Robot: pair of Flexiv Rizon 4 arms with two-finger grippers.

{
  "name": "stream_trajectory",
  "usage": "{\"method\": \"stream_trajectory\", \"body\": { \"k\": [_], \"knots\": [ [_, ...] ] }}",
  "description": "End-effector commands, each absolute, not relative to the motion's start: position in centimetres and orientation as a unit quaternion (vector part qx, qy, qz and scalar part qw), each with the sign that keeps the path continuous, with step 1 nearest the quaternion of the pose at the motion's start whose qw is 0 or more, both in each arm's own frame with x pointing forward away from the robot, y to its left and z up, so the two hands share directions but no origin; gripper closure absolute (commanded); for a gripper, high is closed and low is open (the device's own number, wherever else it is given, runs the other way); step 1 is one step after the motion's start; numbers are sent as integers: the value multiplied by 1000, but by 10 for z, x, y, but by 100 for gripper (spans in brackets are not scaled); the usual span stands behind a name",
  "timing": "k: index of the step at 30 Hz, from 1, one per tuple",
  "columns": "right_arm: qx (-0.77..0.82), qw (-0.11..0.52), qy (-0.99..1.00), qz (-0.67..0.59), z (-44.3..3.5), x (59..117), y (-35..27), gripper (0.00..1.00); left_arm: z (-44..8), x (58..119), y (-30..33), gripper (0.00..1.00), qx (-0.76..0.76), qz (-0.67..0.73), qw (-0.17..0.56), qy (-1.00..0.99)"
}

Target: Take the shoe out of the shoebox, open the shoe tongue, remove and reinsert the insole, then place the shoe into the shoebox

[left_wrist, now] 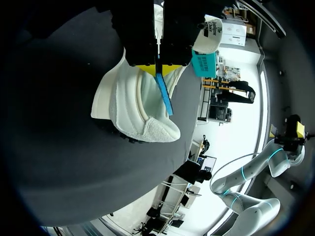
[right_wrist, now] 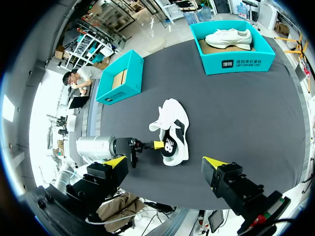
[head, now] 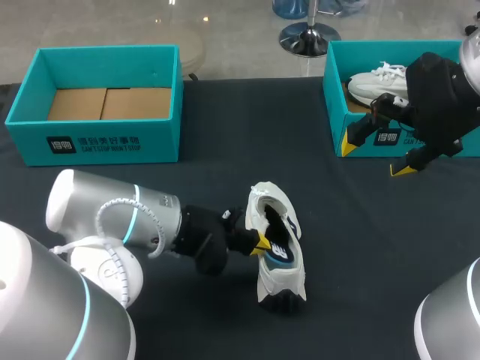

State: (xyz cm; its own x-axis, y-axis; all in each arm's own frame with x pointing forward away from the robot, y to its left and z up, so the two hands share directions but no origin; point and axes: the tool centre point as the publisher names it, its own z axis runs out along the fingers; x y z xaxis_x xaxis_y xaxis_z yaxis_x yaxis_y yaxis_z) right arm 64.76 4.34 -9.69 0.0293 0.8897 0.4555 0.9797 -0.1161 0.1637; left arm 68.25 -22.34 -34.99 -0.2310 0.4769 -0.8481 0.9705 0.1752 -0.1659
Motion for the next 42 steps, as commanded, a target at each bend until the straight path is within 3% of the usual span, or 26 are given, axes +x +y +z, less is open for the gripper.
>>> {"method": "stream_trajectory", "body": {
  "k": [1,3,7,10,28,31,32,33,42],
  "knots": [
    [-711,99,-658,-227,-97,651,45,0,-355,684,-232,100,525,-367,330,693],
    [-711,99,-658,-227,-97,651,45,0,-356,683,-230,100,526,-367,329,693],
    [-711,99,-658,-227,-97,651,45,0,-351,680,-226,73,526,-369,328,693],
    [-711,99,-658,-227,-97,651,45,0,-346,677,-223,66,526,-370,331,691],
    [-711,99,-658,-227,-97,651,45,0,-340,654,-226,72,535,-376,328,681],
    [-711,99,-658,-227,-97,651,45,0,-341,653,-226,80,536,-376,327,682],
    [-711,99,-658,-227,-97,651,45,0,-341,654,-226,86,536,-376,326,682],
    [-711,99,-658,-227,-97,651,45,0,-341,654,-226,100,536,-376,325,683],
    [-711,99,-658,-227,-97,651,45,0,-331,659,-221,100,550,-360,303,690]
  ]
}}
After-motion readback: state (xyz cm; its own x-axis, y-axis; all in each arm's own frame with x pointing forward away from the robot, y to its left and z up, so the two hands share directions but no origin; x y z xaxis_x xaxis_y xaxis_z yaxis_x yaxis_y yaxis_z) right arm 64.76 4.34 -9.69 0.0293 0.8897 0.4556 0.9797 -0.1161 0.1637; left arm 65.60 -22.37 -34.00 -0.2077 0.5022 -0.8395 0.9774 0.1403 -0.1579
